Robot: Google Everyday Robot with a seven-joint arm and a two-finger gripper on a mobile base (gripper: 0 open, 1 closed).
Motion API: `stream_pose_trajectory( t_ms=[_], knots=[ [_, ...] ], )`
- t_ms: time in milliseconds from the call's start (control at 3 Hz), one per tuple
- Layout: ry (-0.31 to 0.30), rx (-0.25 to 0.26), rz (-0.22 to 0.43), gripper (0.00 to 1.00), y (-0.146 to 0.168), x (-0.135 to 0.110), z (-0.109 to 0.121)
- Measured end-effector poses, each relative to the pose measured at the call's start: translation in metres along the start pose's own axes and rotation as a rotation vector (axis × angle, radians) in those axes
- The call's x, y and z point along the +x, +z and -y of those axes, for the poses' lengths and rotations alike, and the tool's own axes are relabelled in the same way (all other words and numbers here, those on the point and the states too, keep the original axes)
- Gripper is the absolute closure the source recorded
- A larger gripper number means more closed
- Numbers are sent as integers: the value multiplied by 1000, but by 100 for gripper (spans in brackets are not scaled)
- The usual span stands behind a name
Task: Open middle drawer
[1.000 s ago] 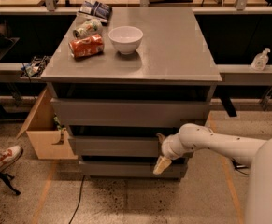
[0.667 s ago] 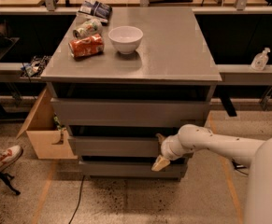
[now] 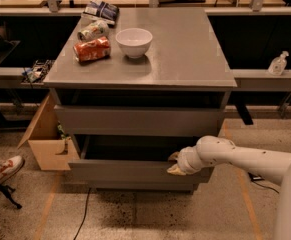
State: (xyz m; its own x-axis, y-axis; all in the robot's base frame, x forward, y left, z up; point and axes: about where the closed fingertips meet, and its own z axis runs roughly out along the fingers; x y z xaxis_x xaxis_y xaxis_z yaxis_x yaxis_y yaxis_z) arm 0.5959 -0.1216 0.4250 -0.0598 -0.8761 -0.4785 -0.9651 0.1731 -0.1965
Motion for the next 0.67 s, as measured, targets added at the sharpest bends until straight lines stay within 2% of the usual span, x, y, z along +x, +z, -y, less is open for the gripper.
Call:
stream_pose_trajectory(
  t_ms=[333,667],
  knots=[
    [0,0,0,100,-12,-7,3],
    [-2,2,-5,100,-13,-6,-4]
  ],
)
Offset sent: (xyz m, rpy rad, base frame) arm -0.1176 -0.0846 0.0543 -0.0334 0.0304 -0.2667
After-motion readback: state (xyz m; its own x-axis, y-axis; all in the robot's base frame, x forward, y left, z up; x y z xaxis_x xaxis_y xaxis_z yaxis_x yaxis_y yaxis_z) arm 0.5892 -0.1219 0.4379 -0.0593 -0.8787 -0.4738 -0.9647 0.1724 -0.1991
